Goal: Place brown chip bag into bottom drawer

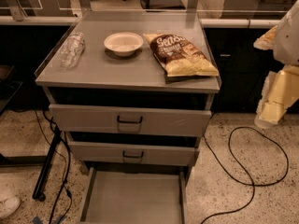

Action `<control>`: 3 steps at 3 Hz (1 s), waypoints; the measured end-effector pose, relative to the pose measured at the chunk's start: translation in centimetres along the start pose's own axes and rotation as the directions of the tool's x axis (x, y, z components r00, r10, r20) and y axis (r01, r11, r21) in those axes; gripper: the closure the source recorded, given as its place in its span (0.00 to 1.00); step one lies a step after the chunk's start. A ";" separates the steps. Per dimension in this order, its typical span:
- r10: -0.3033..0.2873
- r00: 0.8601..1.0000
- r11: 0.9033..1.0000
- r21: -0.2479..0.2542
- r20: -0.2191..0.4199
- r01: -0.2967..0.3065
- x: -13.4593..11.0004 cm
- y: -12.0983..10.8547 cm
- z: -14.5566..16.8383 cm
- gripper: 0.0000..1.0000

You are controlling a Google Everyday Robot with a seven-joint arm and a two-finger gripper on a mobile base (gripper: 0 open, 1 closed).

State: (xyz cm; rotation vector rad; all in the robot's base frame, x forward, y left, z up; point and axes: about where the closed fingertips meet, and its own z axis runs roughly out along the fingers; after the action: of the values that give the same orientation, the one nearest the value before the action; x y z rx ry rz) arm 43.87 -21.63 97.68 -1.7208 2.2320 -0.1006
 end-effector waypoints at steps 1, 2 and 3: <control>0.004 1.000 1.000 0.006 0.001 -0.005 -0.1 -0.1 -0.1 0.00; 0.072 0.997 0.997 0.005 0.001 -0.072 -1.1 -1.6 0.7 0.00; 0.224 0.974 0.974 0.025 -0.025 -0.223 -4.0 -6.2 2.8 0.00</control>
Offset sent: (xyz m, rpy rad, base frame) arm 0.0911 0.0322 -0.0126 0.0962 0.0657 -0.3269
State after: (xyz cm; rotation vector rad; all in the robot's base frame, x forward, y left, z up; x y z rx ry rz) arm 51.31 -19.14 97.35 -1.4528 2.4174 -0.0973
